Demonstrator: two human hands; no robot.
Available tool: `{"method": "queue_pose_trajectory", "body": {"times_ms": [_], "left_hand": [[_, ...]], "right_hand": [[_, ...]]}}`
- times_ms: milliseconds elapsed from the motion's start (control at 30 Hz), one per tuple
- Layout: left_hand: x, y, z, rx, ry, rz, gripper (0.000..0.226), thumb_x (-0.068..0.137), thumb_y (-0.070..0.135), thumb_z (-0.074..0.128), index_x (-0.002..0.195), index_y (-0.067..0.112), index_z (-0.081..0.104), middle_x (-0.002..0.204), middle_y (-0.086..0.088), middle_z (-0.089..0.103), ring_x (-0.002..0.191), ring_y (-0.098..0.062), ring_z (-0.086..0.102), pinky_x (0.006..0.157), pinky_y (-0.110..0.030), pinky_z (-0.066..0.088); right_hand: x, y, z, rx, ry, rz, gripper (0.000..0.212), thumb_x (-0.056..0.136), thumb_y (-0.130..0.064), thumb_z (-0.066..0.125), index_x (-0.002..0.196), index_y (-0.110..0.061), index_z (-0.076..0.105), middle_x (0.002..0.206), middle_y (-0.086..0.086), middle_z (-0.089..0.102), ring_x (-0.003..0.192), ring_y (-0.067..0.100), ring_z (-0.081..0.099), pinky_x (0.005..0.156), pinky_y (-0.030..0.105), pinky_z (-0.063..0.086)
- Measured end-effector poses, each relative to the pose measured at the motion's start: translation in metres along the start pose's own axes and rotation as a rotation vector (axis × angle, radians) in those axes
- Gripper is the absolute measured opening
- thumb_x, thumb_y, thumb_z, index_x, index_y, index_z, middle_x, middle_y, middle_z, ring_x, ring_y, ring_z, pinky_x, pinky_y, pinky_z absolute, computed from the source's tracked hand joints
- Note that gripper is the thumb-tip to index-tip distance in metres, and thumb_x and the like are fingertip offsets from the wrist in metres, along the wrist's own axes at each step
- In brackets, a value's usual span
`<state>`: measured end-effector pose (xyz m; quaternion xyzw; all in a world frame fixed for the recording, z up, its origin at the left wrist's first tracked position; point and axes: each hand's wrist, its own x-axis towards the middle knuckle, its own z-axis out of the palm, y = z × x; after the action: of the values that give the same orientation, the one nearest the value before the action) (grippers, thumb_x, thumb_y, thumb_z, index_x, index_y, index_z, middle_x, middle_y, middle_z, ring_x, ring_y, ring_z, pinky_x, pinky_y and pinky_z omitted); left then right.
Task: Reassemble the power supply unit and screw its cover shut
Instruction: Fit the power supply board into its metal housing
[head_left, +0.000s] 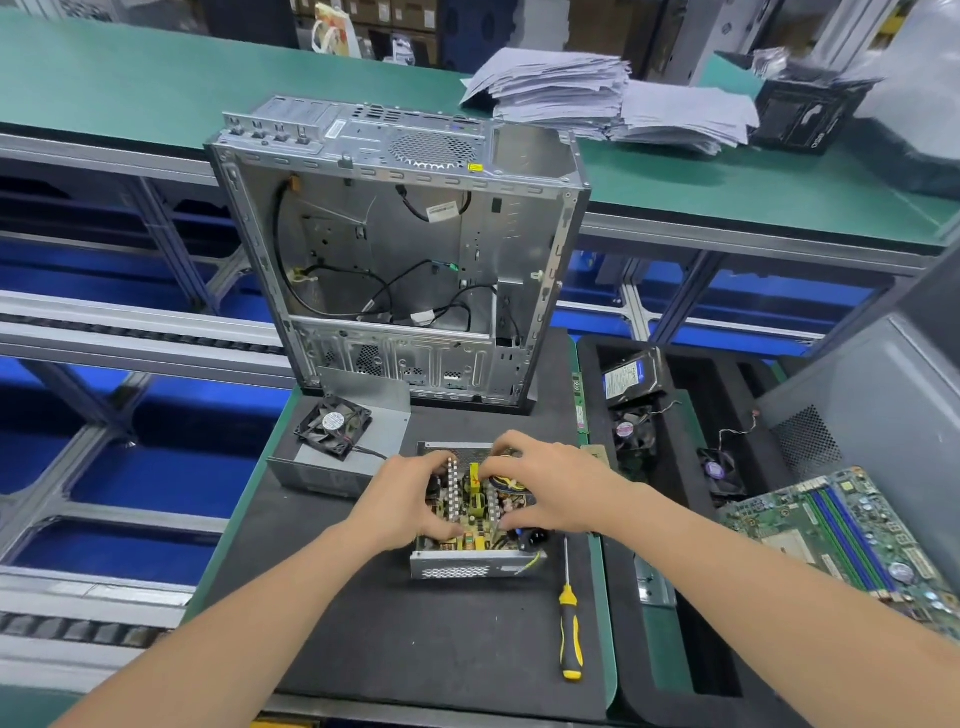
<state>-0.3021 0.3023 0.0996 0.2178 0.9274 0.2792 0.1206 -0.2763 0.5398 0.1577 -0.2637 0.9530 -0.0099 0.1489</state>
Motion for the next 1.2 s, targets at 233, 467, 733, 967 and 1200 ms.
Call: {"method": "queue_pose_trajectory", "body": {"times_ms": [233,467,733,967,1200], "left_hand": [[0.001,-0.003,0.003,-0.019,-0.015,-0.007,0.082,0.056,0.049,0.094,0.124,0.018,0.062,0.092,0.007,0.068,0.084,-0.018,0.057,0.075,-0.033,0.048],[-0.003,-0.004,0.004,-0.146,0.034,0.007,0.071,0.056,0.038,0.097,0.116,0.017,0.066,0.075,0.019,0.059,0.072,-0.001,0.054,0.062,-0.012,0.035],[0.002,-0.002,0.002,-0.068,-0.025,-0.064,0.098,0.053,0.049,0.099,0.137,0.020,0.056,0.117,0.004,0.069,0.113,-0.022,0.061,0.092,-0.031,0.052],[0.005,0.000,0.004,0.008,-0.076,-0.099,0.110,0.061,0.055,0.093,0.149,0.014,0.043,0.137,-0.003,0.058,0.130,-0.027,0.049,0.105,-0.043,0.048],[0.008,-0.003,0.006,0.003,-0.079,-0.102,0.106,0.063,0.051,0.089,0.151,0.017,0.040,0.138,0.000,0.056,0.128,-0.023,0.045,0.103,-0.039,0.049]], "right_hand": [[0.004,0.000,0.006,0.044,0.033,0.021,0.056,0.090,-0.059,0.070,0.138,-0.041,0.048,0.140,-0.005,0.041,0.093,0.028,0.066,0.080,0.039,0.052],[0.002,0.004,0.015,0.155,0.152,0.025,0.046,0.089,-0.054,0.070,0.129,-0.043,0.051,0.132,-0.012,0.035,0.070,0.022,0.062,0.073,0.045,0.057],[0.003,0.013,0.015,0.415,0.315,0.065,0.041,0.091,-0.020,0.069,0.128,-0.038,0.067,0.121,-0.016,0.056,0.107,0.005,0.061,0.094,0.026,0.049],[-0.017,0.049,0.005,1.205,0.390,0.376,0.019,0.091,-0.018,0.081,0.109,-0.024,0.082,0.098,0.009,0.080,0.074,0.034,0.078,0.057,0.041,0.064],[-0.024,0.075,0.007,1.433,0.255,0.305,0.022,0.096,-0.008,0.073,0.117,-0.009,0.079,0.110,0.017,0.078,0.097,0.039,0.077,0.071,0.039,0.064]]}}
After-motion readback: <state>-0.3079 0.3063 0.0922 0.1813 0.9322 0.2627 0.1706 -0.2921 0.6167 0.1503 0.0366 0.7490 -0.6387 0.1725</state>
